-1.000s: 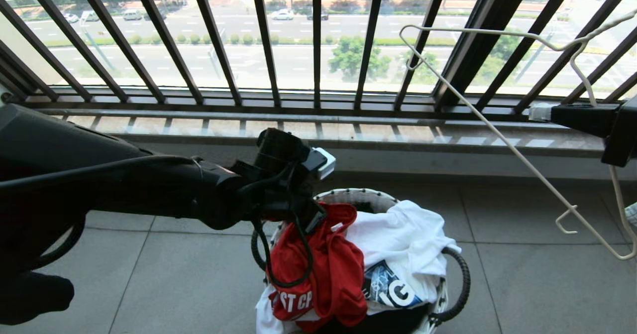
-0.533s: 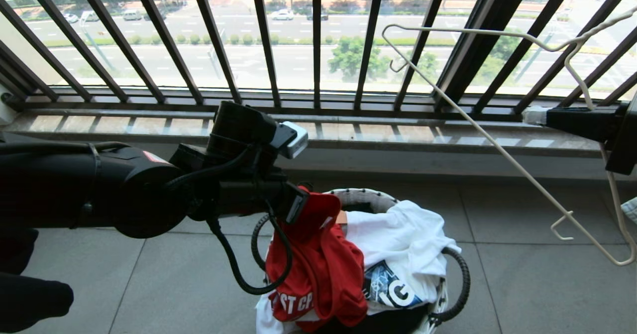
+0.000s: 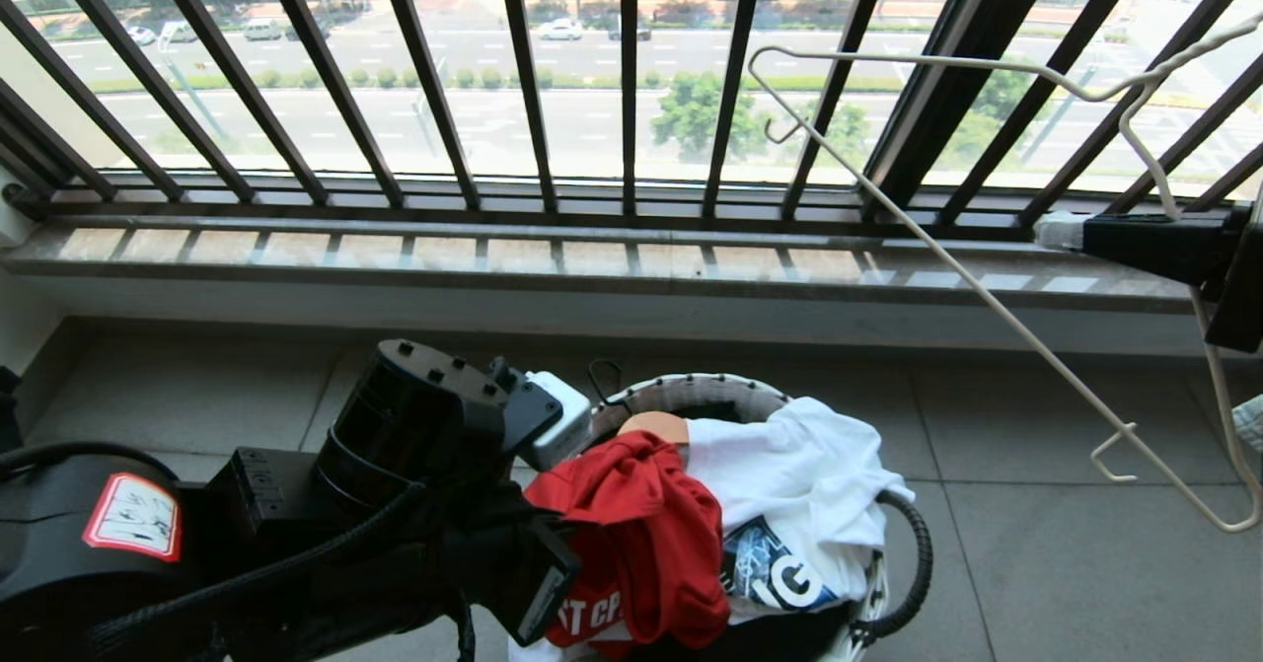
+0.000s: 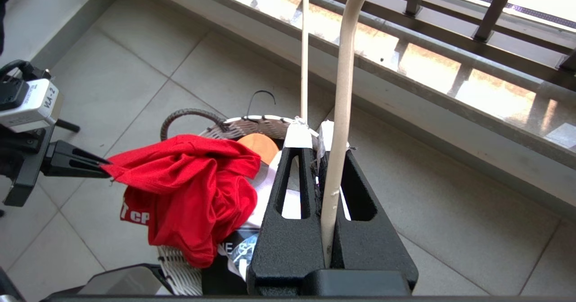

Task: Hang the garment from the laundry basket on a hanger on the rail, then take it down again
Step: Pick up clothes from the basket

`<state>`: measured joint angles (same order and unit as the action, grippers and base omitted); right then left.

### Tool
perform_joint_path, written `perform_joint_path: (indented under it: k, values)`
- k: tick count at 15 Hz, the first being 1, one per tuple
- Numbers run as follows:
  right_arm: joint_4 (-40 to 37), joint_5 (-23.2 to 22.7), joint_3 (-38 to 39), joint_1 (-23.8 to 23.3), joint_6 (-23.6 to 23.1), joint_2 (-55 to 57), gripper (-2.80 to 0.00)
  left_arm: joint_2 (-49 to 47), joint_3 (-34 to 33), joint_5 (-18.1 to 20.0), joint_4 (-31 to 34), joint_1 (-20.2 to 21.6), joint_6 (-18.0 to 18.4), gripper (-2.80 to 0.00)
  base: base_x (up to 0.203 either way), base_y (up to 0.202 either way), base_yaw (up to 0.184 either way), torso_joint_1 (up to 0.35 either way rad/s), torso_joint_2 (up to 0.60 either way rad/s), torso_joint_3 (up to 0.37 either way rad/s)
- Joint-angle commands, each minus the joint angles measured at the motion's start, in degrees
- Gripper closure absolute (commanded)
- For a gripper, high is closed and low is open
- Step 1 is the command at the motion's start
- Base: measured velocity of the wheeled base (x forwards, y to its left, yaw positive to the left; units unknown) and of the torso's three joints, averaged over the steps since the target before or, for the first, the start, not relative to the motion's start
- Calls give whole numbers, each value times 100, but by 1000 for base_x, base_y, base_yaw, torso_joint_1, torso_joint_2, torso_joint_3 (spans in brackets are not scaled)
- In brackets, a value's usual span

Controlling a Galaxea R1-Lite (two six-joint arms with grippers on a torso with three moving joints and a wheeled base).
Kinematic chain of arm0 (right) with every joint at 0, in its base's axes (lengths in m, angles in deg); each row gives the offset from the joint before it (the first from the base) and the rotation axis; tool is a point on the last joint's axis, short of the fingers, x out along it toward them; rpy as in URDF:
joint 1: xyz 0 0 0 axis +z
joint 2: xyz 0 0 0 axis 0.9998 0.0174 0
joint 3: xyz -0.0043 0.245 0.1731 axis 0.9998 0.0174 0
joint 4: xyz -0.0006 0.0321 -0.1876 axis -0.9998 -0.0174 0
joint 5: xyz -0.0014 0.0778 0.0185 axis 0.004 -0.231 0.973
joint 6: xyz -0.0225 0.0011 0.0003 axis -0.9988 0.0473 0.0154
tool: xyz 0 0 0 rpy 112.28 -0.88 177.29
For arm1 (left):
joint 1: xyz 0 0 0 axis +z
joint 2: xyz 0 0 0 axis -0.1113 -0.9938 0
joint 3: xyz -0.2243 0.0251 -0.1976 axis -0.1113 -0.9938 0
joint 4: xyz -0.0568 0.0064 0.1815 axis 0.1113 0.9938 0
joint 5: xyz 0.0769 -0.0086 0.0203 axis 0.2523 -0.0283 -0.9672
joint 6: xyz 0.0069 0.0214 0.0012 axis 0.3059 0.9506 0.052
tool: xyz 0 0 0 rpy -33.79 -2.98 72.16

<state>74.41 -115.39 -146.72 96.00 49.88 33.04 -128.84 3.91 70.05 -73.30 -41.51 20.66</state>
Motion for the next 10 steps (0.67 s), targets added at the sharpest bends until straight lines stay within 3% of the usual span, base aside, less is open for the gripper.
perform_joint_path:
  k: [1, 6, 7, 10]
  values:
    - [9, 3, -8, -5, 3, -52, 0, 207, -463, -41, -4, -431, -222, 0, 0, 0, 0, 0, 0, 0]
    - [17, 3, -17, -7, 3, -96, 0, -166, -912, -497, -13, -441, -294, 0, 0, 0, 0, 0, 0, 0]
    - [17, 3, -26, -13, 9, -96, 0, -166, -929, -506, -22, -430, -294, -280, 0, 0, 0, 0, 0, 0]
    - [17, 3, -26, -14, 10, -123, 0, -99, -881, -514, -22, -422, -269, -280, 0, 0, 0, 0, 0, 0]
